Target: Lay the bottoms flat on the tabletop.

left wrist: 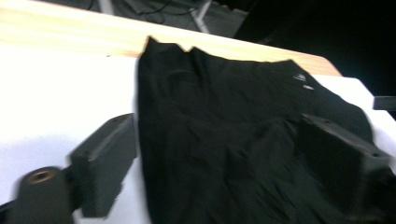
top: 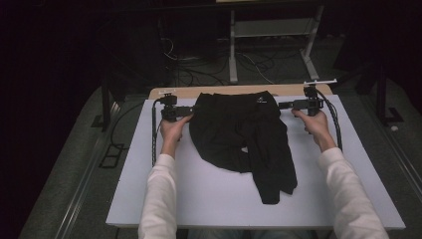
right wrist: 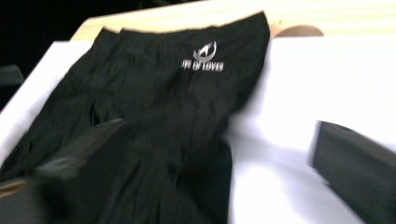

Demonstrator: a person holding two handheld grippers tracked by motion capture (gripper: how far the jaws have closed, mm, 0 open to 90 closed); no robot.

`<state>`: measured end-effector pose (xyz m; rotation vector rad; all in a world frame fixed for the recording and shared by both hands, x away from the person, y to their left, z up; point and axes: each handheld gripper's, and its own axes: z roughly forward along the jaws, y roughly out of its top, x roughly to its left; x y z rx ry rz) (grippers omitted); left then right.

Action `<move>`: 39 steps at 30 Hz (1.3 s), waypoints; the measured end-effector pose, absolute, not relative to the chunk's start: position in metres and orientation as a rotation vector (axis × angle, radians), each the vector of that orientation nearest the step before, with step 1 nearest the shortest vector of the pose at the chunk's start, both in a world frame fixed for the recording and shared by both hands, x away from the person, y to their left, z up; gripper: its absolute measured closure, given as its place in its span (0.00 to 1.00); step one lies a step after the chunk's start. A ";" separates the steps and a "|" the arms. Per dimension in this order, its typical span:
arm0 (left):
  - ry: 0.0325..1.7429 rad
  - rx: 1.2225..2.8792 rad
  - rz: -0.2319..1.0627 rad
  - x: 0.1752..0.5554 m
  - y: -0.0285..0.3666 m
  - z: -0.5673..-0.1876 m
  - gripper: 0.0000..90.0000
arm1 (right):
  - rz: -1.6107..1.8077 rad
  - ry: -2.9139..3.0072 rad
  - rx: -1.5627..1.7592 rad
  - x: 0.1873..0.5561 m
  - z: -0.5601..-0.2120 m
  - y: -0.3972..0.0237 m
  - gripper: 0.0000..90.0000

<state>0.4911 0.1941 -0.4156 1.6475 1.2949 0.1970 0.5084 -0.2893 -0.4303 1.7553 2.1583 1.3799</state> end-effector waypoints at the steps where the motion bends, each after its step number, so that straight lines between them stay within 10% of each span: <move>1: 1.278 1.657 0.185 0.488 0.192 -0.414 0.00 | 1.385 2.153 1.731 0.502 -0.430 -0.291 0.00; 39: 0.905 1.784 0.047 0.378 0.126 -0.413 0.00 | 1.474 2.258 1.563 0.340 -0.431 -0.308 0.00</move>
